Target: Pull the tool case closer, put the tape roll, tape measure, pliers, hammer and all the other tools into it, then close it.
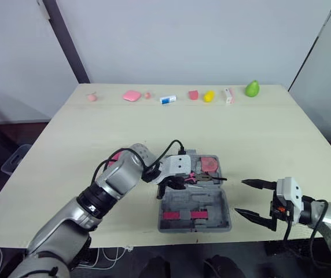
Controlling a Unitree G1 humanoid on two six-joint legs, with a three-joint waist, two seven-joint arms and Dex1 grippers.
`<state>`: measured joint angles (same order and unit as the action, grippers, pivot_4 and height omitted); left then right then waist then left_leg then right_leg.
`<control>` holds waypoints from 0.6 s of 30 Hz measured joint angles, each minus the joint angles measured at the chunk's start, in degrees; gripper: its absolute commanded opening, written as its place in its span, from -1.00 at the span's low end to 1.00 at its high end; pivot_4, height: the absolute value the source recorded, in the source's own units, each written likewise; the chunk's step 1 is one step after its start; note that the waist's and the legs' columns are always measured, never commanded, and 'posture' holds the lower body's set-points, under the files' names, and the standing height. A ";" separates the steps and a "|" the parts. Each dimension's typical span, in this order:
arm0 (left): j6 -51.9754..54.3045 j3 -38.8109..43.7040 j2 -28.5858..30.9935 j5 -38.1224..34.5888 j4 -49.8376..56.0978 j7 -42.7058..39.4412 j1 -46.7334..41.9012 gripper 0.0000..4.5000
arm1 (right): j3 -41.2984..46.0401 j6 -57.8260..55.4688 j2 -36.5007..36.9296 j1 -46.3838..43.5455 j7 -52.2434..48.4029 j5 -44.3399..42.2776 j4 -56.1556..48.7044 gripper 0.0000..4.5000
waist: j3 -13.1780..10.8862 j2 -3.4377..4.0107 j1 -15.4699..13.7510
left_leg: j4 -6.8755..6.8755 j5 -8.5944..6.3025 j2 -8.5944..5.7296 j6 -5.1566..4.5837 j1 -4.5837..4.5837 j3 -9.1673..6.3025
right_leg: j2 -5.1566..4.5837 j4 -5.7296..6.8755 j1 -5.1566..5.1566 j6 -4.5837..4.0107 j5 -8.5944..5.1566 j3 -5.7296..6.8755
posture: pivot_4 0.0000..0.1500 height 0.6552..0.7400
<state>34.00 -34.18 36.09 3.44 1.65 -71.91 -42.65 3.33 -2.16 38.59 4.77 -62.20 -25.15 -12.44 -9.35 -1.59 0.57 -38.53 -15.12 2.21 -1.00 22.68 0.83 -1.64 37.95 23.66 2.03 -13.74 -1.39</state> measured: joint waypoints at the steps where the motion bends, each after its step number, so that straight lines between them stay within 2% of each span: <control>1: 0.12 -0.27 -0.16 0.18 -0.01 -0.17 0.00 -0.99 | 0.00 0.11 -0.03 0.00 0.01 0.03 0.00 1.00 | 0.00 0.00 0.02 | 0.00 0.00 0.00 0.00 0.00 0.00 | 0.00 0.00 0.00 0.00 0.00 0.00 | 1.00 1.00; 18: 0.05 -2.82 -2.63 5.91 -2.43 0.68 -0.13 -0.99 | -0.09 0.96 -0.61 0.35 0.91 0.52 0.48 1.00 | 0.00 0.00 -0.04 | -0.01 0.00 0.00 0.00 0.00 0.00 | 0.00 0.01 0.00 0.00 0.00 -0.01 | 1.00 1.00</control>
<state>34.04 -37.00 33.46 9.35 -0.77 -71.23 -42.77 3.24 -1.20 37.98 5.12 -61.28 -24.63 -11.96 -9.35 -1.59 0.53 -38.55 -15.12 2.21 -1.00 22.68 0.83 -1.65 37.96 23.65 2.03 -13.74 -1.40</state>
